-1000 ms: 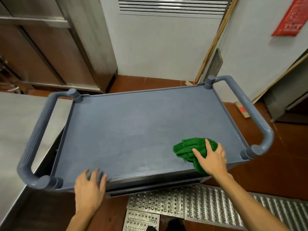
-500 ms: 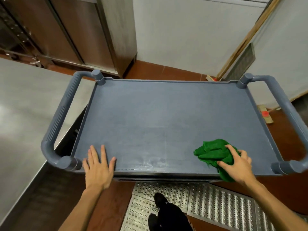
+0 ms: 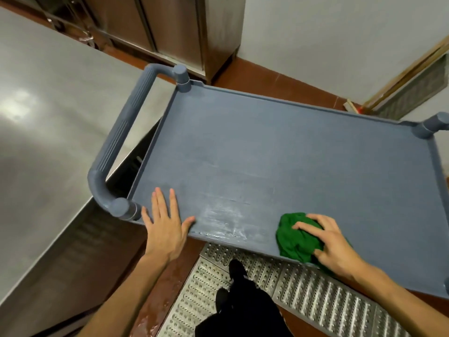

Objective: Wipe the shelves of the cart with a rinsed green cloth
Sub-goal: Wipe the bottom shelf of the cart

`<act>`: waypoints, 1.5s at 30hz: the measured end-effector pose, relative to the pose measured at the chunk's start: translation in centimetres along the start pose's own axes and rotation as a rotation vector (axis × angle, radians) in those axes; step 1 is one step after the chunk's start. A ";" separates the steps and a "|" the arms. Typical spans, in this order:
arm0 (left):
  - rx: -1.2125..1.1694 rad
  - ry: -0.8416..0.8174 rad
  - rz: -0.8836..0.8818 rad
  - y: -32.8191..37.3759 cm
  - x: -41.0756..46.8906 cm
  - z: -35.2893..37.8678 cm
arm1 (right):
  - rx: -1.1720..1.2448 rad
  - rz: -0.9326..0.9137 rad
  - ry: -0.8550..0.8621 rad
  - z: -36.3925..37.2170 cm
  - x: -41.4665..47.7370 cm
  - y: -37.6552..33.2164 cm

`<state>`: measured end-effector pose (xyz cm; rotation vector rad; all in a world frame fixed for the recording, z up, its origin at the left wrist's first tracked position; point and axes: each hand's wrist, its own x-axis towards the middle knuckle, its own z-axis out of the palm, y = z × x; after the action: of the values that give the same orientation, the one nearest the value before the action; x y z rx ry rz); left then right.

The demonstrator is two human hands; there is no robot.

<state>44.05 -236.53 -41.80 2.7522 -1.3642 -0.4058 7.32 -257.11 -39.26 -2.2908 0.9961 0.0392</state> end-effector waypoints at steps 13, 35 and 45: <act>0.029 -0.015 -0.013 0.2 0.0 0.3 | -0.052 -0.306 -0.090 5.1 10.1 -13.5; -0.280 -0.026 -0.217 1.2 -0.6 -1.6 | 0.069 -0.224 -0.047 7.9 12.4 -21.4; -1.502 0.108 -0.567 7.0 -1.9 -7.8 | 0.516 -0.229 0.024 2.8 11.9 -23.4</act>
<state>39.50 -239.93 -32.75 1.6672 0.0217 -0.8101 32.05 -251.24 -32.01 -1.9107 0.6531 -0.3061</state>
